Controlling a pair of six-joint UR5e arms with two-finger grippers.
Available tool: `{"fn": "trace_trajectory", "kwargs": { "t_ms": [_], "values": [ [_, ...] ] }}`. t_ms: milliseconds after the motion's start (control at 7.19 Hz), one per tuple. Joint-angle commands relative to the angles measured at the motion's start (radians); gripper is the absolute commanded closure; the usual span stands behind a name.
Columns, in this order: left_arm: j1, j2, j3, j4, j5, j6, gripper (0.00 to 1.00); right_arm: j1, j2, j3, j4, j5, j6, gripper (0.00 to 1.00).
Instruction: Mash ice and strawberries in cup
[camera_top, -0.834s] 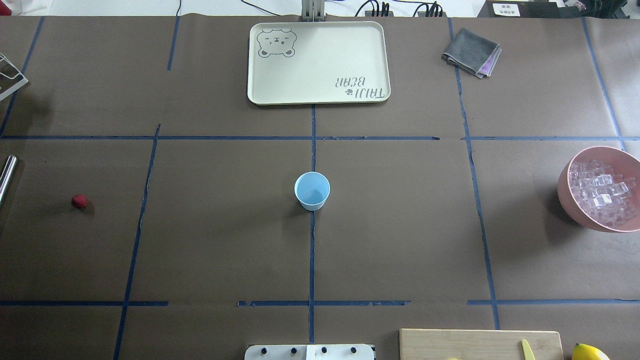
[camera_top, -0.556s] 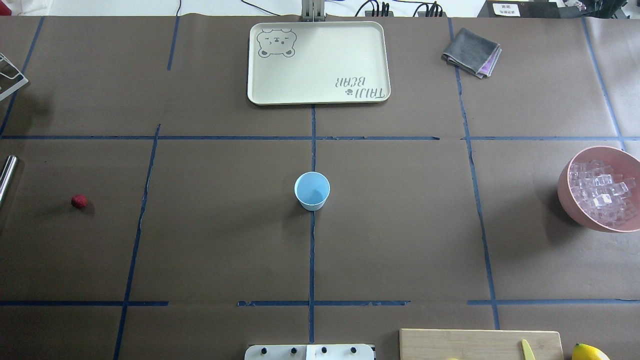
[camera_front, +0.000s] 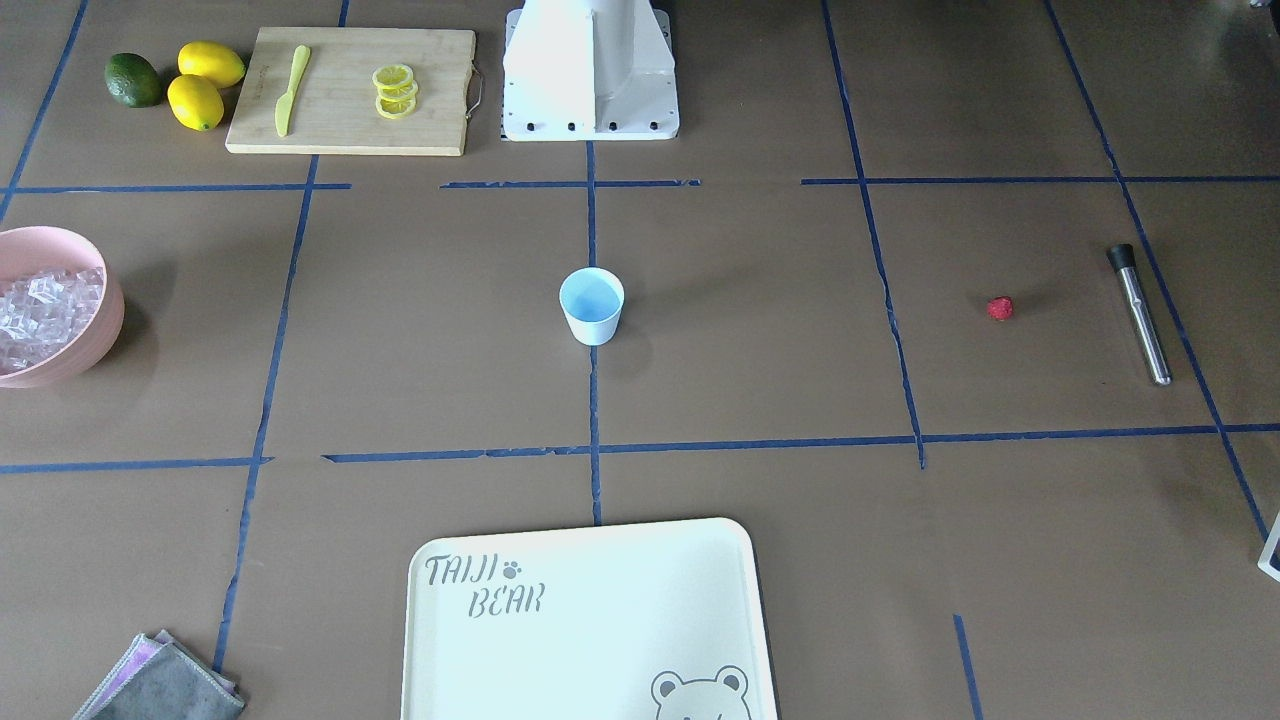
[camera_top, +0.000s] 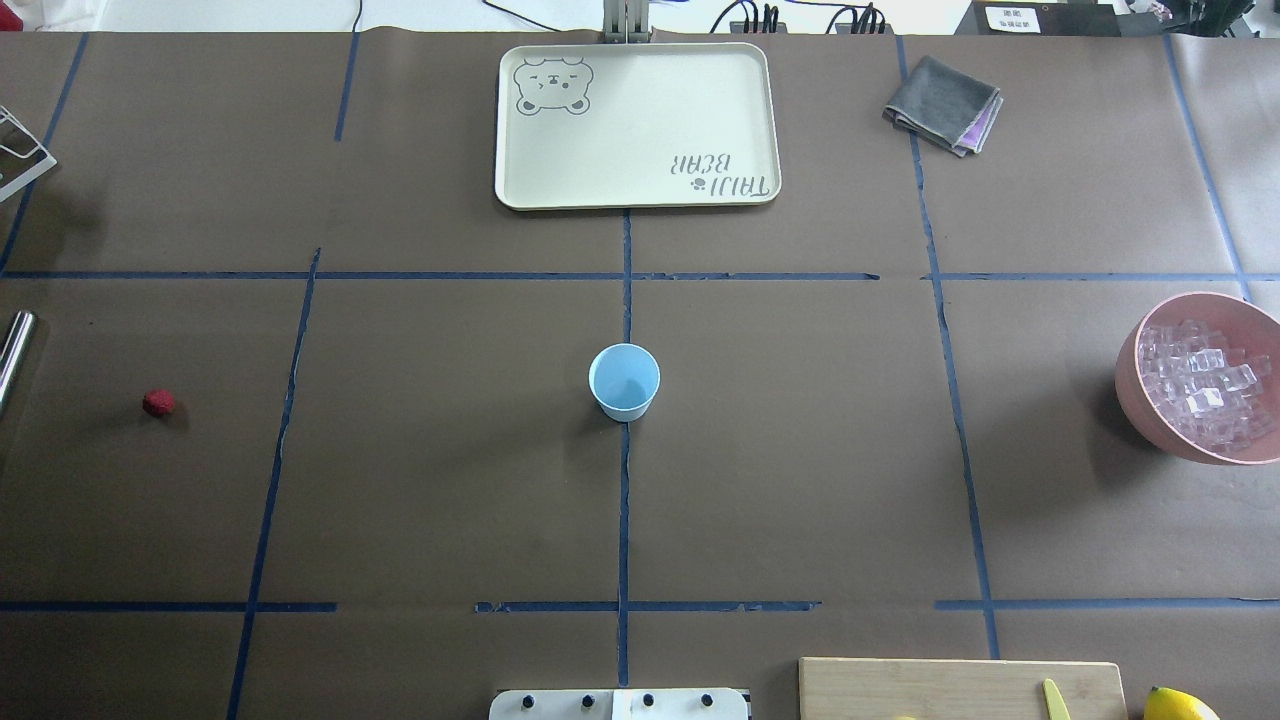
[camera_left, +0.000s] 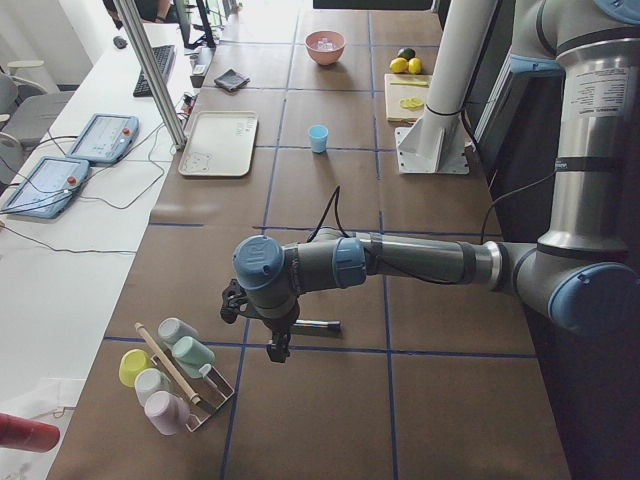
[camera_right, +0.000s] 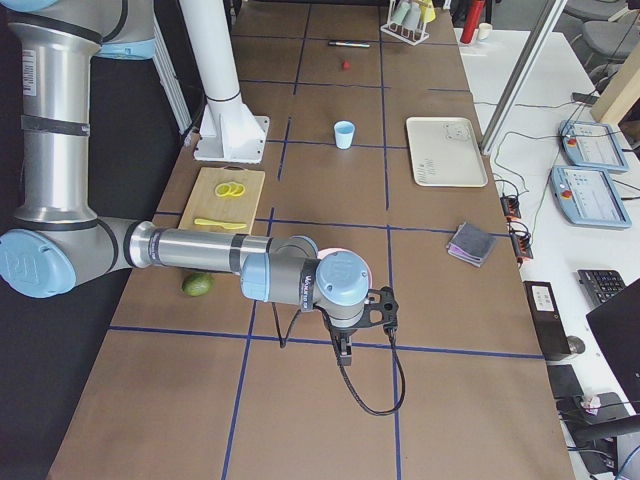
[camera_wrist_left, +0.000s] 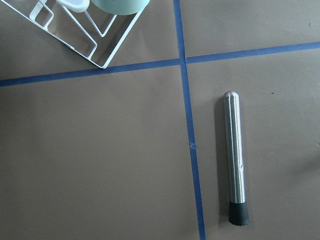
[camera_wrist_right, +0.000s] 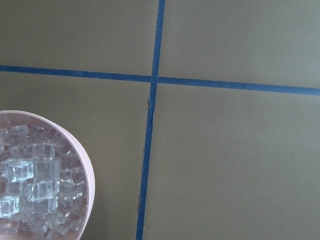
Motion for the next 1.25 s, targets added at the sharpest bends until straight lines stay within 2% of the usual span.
{"fn": "trace_trajectory", "kwargs": {
  "t_ms": [0, 139, 556, 695, 834, 973, 1112],
  "values": [
    [0.0, 0.001, -0.013, 0.0, 0.0, -0.002, 0.0, -0.012, 0.071, 0.007, -0.014, -0.053, 0.014, 0.01],
    [0.0, 0.001, -0.021, 0.0, 0.0, -0.002, 0.0, -0.018, 0.083, -0.011, 0.001, -0.05, 0.084, 0.01],
    [0.0, 0.001, -0.022, 0.0, 0.0, 0.001, 0.0, -0.079, 0.08, 0.012, 0.027, -0.038, 0.132, 0.01],
    [0.0, 0.001, -0.024, 0.0, -0.002, 0.001, 0.0, -0.092, 0.109, 0.006, 0.015, -0.032, 0.134, 0.01],
    [0.0, 0.002, -0.028, -0.011, 0.0, -0.002, 0.0, -0.156, 0.16, 0.009, 0.013, -0.061, 0.131, 0.01],
    [0.0, 0.002, -0.03, -0.014, 0.0, -0.002, 0.0, -0.182, 0.162, 0.013, 0.021, -0.081, 0.222, 0.01],
    [0.0, 0.002, -0.03, -0.014, 0.0, -0.002, 0.0, -0.228, 0.159, 0.073, 0.024, -0.088, 0.381, 0.01]
  ]
}}
